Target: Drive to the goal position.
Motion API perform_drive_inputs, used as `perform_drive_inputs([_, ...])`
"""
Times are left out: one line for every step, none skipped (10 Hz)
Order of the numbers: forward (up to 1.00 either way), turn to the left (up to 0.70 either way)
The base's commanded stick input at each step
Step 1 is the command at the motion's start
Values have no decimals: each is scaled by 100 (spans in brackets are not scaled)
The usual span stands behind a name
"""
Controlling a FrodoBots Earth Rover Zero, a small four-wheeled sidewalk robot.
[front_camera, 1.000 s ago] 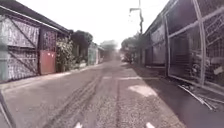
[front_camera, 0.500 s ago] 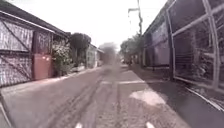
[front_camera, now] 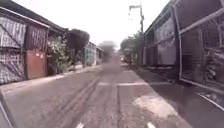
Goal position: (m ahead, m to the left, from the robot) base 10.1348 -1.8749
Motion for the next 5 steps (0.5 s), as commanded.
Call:
perform_drive_inputs([70,1])
perform_drive_inputs([70,1])
perform_drive_inputs([70,1])
perform_drive_inputs([70,1])
perform_drive_inputs([70,1])
